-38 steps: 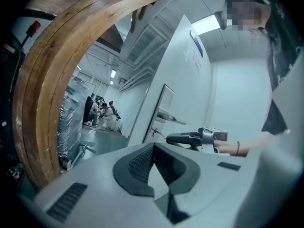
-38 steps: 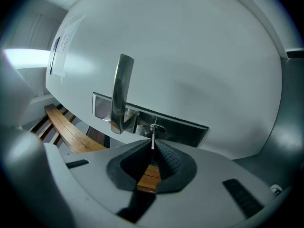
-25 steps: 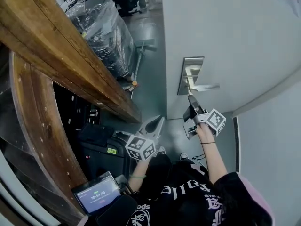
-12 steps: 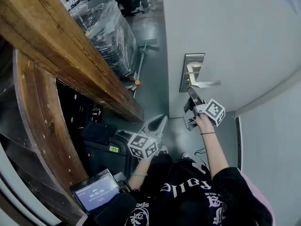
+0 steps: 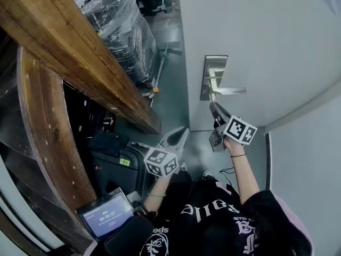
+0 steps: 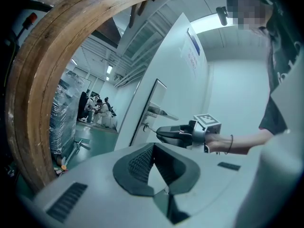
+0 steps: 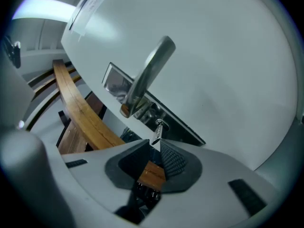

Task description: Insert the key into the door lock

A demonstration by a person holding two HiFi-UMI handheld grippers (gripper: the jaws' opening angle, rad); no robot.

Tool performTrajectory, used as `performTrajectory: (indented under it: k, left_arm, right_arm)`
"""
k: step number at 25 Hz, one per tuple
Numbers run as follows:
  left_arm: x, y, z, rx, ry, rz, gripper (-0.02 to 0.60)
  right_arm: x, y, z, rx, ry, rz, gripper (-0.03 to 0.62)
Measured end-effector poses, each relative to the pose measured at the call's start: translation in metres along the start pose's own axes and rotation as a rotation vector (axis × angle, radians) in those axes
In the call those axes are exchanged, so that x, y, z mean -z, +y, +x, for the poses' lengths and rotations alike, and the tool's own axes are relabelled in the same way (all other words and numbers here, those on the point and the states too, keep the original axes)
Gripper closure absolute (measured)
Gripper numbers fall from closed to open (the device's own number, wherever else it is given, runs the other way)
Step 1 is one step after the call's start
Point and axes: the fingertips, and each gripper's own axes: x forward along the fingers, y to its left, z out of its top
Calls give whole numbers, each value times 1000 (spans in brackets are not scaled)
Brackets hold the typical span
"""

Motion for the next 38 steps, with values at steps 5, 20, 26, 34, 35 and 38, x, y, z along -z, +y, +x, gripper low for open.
performTrajectory:
  k: [5, 20, 26, 34, 35, 38]
  left_arm:
    - [6, -17, 4, -27, -11, -4, 577]
    - [53, -105, -21, -166, -20, -56, 577]
    - [75, -114, -43, -194, 9, -58, 577]
    - [81, -124, -78, -149, 23, -16, 577]
    - [83, -124, -86, -147, 27, -8, 577]
    - [87, -128, -118, -135, 27, 6, 577]
  right_arm:
    - [9, 12, -38, -30, 46, -138, 540]
    - [56, 5, -136, -124, 231, -311, 546]
    - [76, 4, -156, -146, 220, -249, 557]
    - [112, 34, -185, -136, 224, -288, 563]
    - [118, 41, -189, -133, 221, -294, 563]
    - [138, 62, -203, -127, 197, -296, 563]
